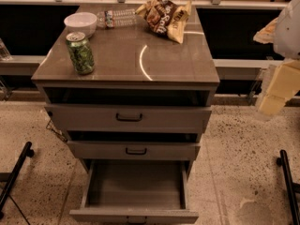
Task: Place green can into bottom drawer
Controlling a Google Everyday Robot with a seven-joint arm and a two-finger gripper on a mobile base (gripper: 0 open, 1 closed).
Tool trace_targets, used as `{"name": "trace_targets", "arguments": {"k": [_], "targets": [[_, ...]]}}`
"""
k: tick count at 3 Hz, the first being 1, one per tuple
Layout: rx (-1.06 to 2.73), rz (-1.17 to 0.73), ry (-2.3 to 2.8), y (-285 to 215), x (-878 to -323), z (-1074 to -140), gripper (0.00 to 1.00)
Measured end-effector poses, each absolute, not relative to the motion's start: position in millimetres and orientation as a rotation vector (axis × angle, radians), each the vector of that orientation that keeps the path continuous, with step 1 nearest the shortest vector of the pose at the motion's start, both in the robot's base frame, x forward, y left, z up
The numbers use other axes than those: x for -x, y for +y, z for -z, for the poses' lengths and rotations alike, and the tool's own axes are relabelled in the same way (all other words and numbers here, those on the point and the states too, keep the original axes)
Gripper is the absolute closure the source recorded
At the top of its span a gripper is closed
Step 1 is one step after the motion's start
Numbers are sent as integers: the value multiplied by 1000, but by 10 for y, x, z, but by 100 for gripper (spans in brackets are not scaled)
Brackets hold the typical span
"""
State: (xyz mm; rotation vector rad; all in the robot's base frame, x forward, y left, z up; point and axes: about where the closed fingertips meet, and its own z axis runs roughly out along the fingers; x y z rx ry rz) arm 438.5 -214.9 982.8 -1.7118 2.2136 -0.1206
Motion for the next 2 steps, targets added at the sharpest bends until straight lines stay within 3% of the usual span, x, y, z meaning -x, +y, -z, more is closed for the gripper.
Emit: {"name": "trace_targets", "arguments": {"k": [1, 2], "targets": [[1712, 121, 2213, -2149, -4385, -9829, 0], [1704, 6, 2163, -2029, -4428, -9801, 0]]}}
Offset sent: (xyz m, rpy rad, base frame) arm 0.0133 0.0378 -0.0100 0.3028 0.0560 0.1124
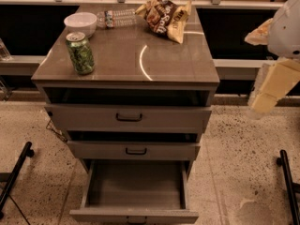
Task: Place green can into bottom drawer
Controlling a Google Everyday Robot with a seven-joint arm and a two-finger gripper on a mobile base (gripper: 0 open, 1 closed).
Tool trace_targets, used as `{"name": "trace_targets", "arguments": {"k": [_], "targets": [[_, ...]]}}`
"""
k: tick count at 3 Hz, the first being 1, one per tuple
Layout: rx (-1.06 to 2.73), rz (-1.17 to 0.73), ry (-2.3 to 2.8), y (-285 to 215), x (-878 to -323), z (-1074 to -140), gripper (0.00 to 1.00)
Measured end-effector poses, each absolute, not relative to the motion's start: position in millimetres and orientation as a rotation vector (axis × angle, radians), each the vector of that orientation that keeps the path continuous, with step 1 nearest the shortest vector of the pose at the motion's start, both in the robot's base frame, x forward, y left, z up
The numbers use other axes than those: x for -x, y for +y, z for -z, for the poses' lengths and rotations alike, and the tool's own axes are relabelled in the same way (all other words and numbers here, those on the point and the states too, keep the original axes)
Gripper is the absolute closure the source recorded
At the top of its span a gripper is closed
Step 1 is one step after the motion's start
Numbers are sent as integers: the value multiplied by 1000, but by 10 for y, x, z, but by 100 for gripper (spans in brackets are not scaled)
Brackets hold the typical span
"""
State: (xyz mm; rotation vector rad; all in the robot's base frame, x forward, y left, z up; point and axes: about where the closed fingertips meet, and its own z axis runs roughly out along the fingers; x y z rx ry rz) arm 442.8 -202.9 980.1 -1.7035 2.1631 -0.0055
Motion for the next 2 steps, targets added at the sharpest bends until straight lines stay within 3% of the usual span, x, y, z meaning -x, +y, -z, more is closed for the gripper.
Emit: {"name": "trace_targets", "arguments": {"k": [2], "targets": [[1623, -365, 1805, -759, -4757, -9806, 0]]}}
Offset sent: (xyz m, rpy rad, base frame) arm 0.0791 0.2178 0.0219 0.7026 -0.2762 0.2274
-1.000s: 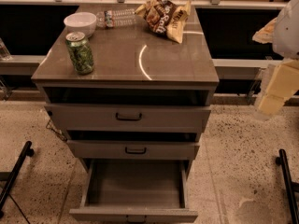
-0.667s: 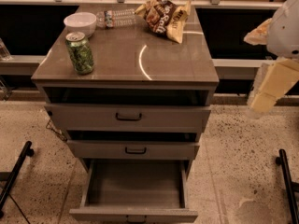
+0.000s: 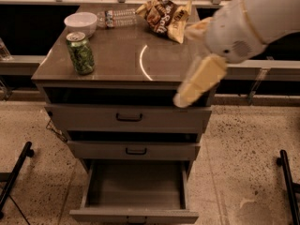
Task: Place green can into bottom drawer
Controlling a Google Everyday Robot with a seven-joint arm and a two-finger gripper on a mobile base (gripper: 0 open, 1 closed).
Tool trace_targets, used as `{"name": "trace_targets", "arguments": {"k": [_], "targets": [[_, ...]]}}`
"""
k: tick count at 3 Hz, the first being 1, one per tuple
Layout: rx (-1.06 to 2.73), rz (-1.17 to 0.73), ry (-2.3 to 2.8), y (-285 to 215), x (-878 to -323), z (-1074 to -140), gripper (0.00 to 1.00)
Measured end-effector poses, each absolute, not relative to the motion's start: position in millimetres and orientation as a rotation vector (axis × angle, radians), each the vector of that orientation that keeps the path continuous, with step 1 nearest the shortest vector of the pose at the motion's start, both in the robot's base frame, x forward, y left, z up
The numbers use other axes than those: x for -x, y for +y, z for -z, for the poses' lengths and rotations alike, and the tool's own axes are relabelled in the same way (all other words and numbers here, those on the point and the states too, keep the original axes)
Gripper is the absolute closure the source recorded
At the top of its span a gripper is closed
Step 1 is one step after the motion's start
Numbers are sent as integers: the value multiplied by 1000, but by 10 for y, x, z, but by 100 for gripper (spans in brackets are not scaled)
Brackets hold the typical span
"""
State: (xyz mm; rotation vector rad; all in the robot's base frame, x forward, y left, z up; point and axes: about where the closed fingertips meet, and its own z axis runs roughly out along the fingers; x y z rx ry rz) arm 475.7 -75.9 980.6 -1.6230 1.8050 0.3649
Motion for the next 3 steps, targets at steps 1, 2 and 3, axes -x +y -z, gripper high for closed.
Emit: {"name": "trace_targets", "arguments": {"k": [1, 2, 3], "targets": [[1595, -392, 1695, -85, -4742, -9805, 0], [1539, -349, 1663, 6, -4880, -9882, 0], [1539, -349, 1663, 6, -4880, -9882, 0]]}}
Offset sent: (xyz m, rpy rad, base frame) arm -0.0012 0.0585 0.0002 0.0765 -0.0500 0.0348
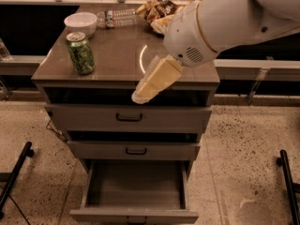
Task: Place green can into bottom drawer
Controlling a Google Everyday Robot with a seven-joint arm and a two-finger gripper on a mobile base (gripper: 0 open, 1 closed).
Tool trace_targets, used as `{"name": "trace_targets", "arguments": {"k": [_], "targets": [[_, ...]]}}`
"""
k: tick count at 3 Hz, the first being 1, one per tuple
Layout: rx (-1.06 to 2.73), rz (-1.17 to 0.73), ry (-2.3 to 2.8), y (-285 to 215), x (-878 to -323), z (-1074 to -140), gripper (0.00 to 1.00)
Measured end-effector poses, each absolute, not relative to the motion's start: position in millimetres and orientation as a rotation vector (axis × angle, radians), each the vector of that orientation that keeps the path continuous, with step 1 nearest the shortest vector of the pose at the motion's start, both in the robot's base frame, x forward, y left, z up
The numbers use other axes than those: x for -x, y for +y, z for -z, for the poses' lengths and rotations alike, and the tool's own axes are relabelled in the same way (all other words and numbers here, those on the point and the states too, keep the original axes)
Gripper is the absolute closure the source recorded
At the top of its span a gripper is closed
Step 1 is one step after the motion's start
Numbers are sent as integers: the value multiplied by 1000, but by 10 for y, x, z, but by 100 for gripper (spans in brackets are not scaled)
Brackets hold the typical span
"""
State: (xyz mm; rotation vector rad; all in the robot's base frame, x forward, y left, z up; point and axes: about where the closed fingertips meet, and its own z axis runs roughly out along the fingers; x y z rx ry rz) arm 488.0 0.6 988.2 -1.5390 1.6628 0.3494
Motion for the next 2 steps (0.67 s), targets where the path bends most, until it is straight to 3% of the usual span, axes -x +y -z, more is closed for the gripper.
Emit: {"name": "trace_targets", "arguments": {"k": [2], "targets": [[1475, -303, 1507, 429, -5735, -9831, 0]]}}
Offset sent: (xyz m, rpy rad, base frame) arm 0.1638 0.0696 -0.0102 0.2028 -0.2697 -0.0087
